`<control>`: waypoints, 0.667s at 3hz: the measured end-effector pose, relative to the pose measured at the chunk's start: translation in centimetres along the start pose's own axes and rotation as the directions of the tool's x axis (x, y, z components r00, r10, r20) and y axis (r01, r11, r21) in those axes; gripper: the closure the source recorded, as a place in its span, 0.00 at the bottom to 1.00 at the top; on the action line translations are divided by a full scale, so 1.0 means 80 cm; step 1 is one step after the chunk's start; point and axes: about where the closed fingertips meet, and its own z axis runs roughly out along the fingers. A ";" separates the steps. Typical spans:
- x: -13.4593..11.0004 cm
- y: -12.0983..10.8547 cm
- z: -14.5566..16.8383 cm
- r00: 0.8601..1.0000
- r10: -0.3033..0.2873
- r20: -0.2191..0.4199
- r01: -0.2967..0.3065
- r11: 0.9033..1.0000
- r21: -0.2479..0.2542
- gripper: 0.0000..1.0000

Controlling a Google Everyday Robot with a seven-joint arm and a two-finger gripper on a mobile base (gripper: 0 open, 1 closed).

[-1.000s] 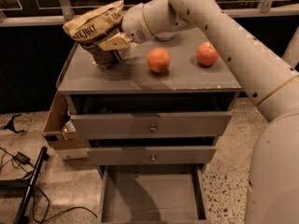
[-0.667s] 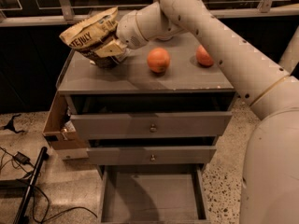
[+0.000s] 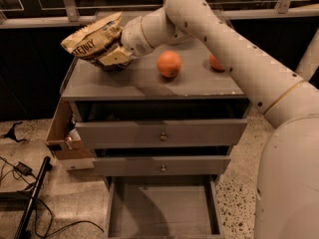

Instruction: Pick brown chip bag from bottom drawer and place on counter

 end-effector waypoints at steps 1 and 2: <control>0.000 0.000 0.000 1.000 0.000 0.000 0.000 1.000 0.000 0.36; 0.010 -0.007 0.001 0.997 -0.054 -0.054 0.054 0.999 0.000 0.11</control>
Offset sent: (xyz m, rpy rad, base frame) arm 0.0219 -0.0155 -0.0086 -0.1573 -0.1202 0.0108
